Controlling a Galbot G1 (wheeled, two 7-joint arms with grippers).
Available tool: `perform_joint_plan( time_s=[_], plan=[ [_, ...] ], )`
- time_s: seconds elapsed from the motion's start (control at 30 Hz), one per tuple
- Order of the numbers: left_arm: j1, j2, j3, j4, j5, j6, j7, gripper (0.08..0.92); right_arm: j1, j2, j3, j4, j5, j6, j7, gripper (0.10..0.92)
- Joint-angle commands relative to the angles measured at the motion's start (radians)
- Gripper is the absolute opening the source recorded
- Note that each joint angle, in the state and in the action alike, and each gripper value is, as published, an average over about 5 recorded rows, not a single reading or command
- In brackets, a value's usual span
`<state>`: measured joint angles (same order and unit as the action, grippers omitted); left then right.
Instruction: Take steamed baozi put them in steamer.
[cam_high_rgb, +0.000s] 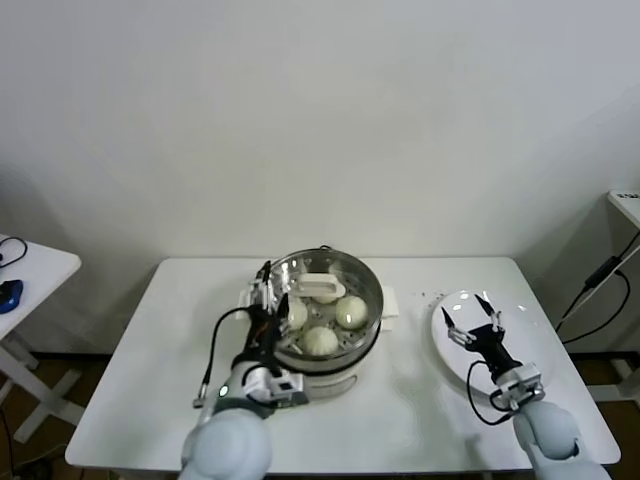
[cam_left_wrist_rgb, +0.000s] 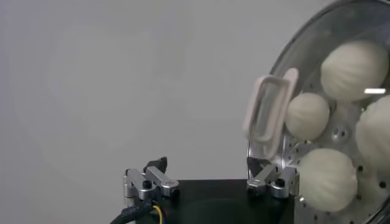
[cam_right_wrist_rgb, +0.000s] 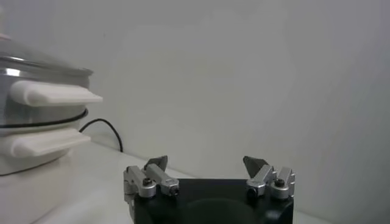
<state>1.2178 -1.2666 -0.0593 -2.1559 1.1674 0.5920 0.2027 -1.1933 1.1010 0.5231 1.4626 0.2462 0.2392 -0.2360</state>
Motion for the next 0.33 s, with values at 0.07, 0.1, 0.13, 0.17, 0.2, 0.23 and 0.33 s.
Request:
perform_joint_plan(
  time_s=[0.07,0.1,0.13,0.17,0.2,0.23,0.33],
  plan=[
    [0.233,0.003,-0.367,-0.023,-0.76,-0.402,-0.375,0.823,-0.022,-0.009,0.009,0.013,0.069,0.014,-0.006,0.823],
    [0.251,-0.004,-0.41,-0.009,-0.813,-0.456,-0.381,0.823,-0.026,-0.01,0.01,0.014,0.074,0.017,-0.007,0.823],
    [0.265,-0.012,-0.454,0.004,-0.865,-0.505,-0.381,0.823,-0.029,-0.01,0.011,0.014,0.078,0.021,-0.009,0.823],
    [0.277,-0.02,-0.494,0.018,-0.916,-0.548,-0.378,0.823,-0.032,-0.011,0.011,0.014,0.081,0.025,-0.011,0.823],
    [0.286,-0.028,-0.529,0.032,-0.965,-0.582,-0.374,0.823,-0.034,-0.01,0.011,0.014,0.084,0.028,-0.013,0.823],
    [0.292,-0.038,-0.562,0.044,-1.013,-0.605,-0.368,0.823,-0.037,-0.009,0.01,0.013,0.086,0.033,-0.015,0.823],
    [0.298,-0.056,-0.613,0.065,-1.089,-0.635,-0.362,0.823,-0.04,-0.006,0.008,0.012,0.089,0.039,-0.018,0.823]
  ],
)
